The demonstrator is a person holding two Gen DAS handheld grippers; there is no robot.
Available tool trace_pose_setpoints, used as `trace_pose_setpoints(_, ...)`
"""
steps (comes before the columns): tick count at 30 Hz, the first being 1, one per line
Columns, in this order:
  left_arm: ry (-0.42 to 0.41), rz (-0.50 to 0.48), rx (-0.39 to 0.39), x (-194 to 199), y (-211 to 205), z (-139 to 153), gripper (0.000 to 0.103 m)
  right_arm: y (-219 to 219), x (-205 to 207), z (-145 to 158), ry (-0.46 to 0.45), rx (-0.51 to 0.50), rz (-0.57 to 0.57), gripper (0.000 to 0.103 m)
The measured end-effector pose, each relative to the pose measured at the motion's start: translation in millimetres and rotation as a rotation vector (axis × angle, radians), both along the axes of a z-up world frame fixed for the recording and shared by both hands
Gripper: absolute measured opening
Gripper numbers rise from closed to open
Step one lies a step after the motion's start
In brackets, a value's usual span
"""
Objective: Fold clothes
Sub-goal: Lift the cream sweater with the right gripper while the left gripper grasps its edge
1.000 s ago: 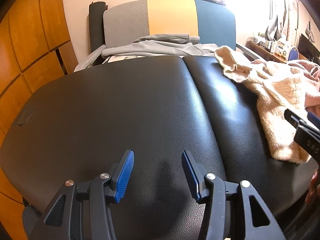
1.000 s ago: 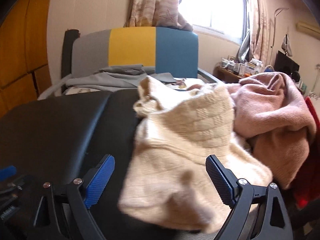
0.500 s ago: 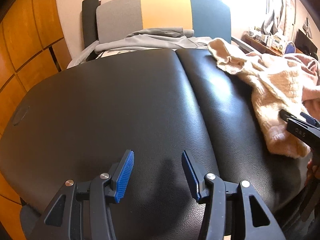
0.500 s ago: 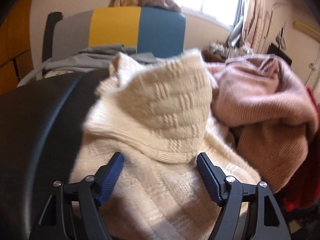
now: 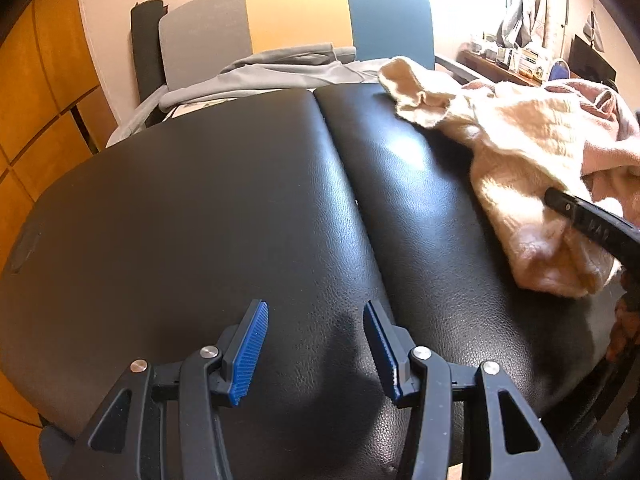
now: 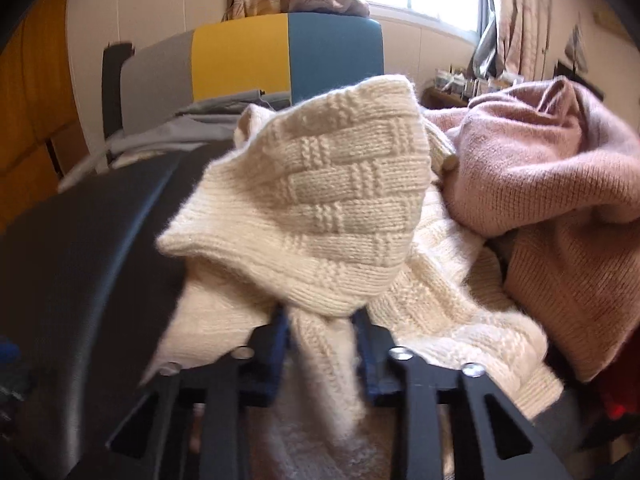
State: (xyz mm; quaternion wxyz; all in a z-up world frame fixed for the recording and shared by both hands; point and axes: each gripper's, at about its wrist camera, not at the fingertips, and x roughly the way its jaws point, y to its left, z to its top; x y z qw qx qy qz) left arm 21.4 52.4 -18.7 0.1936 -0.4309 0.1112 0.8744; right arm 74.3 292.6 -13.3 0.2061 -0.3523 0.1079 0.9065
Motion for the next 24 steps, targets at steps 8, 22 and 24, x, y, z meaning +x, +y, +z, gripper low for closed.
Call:
trace_pose_setpoints(8,-0.023,0.042,0.035,-1.7,-15.2,-4.8,0.051,-42.6,-11.1,5.2,0.045,-0.112,0.125,0.011)
trace_pose_setpoints(22,-0.013,-0.076,0.116,7.3,21.2,20.8,0.055,-100.4,7.5,26.3,0.129,-0.168,0.343,0.036)
trace_pose_setpoints(24,0.011,-0.119,0.110,12.4,36.6,25.9,0.056,-92.2,16.7,35.4,0.160,-0.103,0.283,0.053)
